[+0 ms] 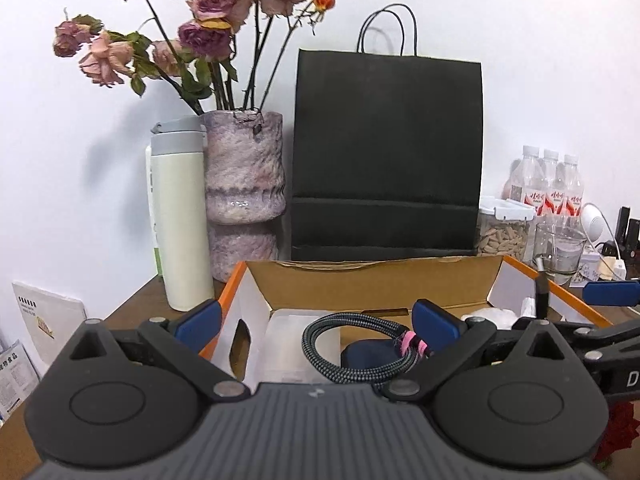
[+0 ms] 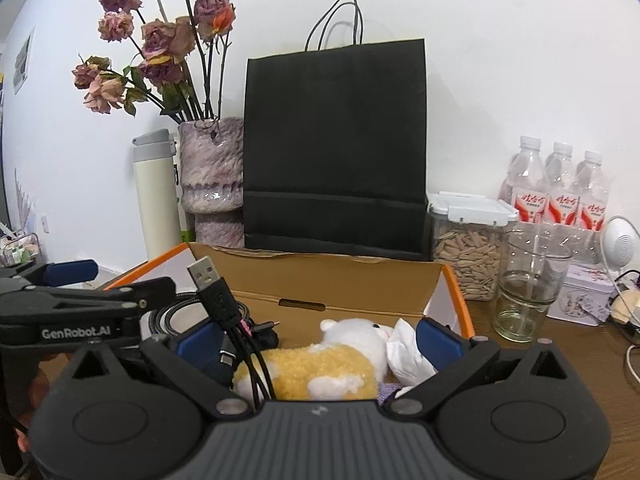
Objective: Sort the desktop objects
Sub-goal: 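Lower the braided cable into the box and open both grippers, then withdraw both grippers from the cardboard box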
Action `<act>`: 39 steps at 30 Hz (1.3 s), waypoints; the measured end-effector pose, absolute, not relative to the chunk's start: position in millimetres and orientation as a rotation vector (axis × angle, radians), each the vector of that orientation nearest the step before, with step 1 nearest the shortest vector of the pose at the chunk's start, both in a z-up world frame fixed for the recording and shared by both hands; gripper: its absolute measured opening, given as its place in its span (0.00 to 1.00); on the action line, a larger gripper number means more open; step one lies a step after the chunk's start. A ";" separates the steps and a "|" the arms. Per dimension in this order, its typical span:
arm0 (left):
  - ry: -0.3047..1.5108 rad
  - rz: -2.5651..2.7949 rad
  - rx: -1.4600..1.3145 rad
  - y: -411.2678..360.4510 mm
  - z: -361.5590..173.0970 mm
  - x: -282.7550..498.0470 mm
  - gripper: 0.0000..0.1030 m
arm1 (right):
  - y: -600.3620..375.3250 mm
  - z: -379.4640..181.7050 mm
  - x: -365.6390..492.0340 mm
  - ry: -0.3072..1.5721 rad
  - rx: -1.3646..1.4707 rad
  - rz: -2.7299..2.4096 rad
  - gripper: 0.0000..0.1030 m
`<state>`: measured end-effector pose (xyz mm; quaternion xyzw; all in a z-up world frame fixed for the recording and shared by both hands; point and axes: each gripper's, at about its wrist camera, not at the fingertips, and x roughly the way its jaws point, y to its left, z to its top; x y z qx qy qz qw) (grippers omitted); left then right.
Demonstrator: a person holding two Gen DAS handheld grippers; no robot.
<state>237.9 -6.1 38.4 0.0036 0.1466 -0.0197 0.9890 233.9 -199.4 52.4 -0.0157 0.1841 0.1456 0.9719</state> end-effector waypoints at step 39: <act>0.358 -0.032 -0.012 25.3 22.8 113.1 1.00 | -238.5 23.1 103.2 0.405 -0.069 0.218 1.00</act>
